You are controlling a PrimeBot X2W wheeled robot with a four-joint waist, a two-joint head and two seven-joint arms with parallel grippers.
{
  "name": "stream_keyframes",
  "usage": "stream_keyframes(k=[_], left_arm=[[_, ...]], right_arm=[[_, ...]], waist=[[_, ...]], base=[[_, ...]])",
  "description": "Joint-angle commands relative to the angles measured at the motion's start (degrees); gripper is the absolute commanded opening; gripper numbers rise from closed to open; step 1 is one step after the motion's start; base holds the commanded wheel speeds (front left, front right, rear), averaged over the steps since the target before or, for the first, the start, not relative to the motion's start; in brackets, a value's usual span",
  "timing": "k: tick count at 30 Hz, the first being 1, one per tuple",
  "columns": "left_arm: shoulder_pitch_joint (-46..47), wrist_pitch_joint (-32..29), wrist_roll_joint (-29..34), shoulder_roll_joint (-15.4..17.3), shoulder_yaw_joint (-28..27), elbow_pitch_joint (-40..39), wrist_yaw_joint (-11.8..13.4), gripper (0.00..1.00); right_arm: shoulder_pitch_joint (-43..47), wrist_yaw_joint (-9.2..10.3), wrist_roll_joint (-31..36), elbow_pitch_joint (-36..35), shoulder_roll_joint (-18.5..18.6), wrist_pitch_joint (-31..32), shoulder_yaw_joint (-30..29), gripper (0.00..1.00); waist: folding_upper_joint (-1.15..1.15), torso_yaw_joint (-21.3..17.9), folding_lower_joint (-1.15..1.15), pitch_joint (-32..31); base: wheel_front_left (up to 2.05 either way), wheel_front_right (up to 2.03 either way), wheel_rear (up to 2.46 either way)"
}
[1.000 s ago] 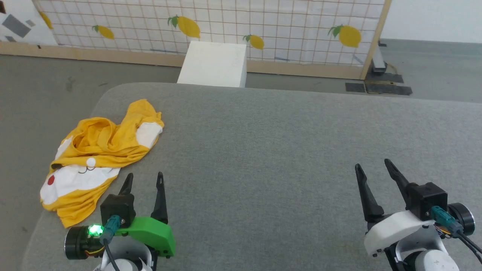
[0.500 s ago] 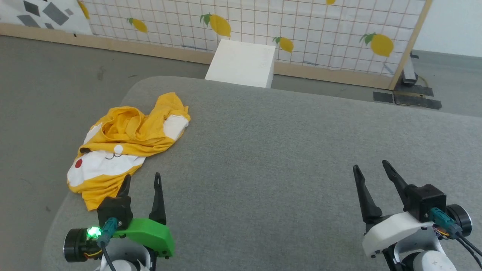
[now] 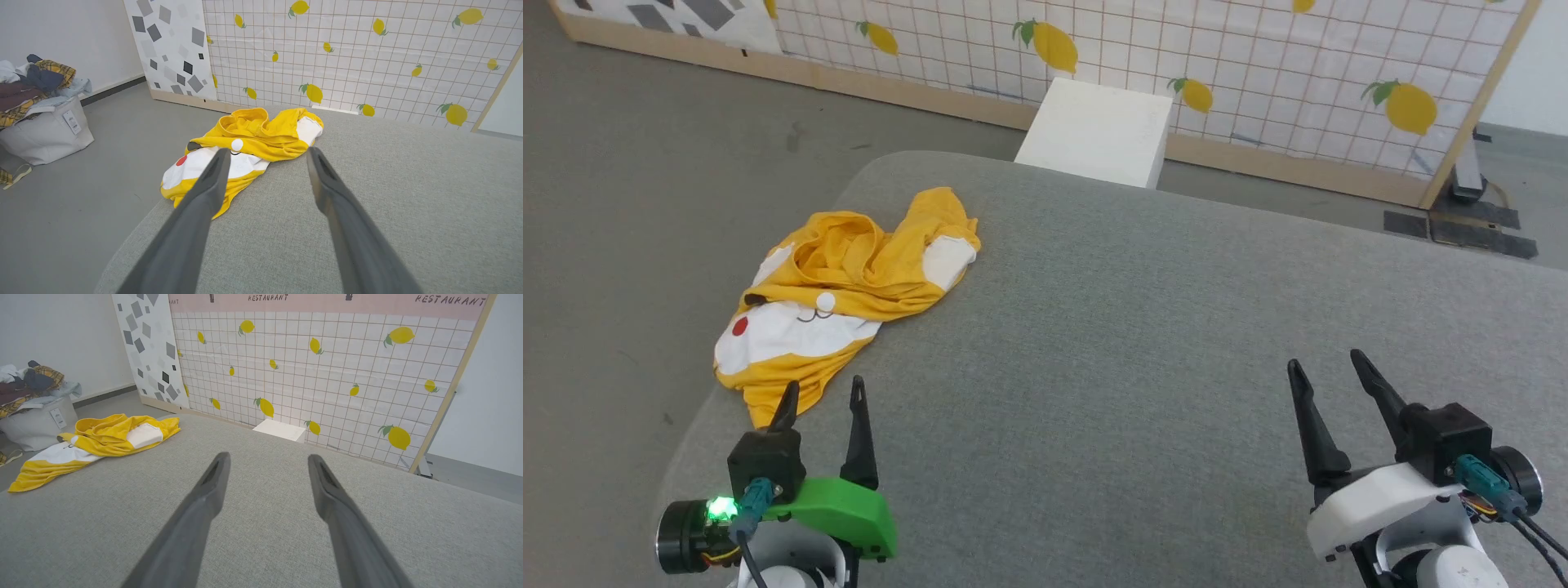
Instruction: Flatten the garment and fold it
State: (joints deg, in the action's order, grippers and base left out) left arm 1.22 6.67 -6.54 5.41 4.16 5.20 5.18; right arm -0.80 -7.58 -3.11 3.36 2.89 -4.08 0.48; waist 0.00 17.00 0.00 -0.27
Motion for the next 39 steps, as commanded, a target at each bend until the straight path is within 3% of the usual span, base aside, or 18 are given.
stream_keyframes(k=[1, 39], left_arm=[[0.72, 0.53, -0.81, 0.56, 0.22, 0.38, 0.48, 1.00], [1.31, 5.01, -5.56, 2.24, 2.36, 3.82, 4.04, 1.00]], right_arm=[[-0.19, 0.04, -0.45, 0.32, -0.01, -0.57, 0.08, 1.00], [-0.21, 0.07, -2.07, 2.30, -0.01, -3.26, -0.11, 1.00]], waist=[[0.00, 0.90, 0.00, -0.03], [0.00, 12.18, 0.00, 0.09]], base=[[0.00, 0.00, 0.00], [0.00, 0.00, 0.00]])
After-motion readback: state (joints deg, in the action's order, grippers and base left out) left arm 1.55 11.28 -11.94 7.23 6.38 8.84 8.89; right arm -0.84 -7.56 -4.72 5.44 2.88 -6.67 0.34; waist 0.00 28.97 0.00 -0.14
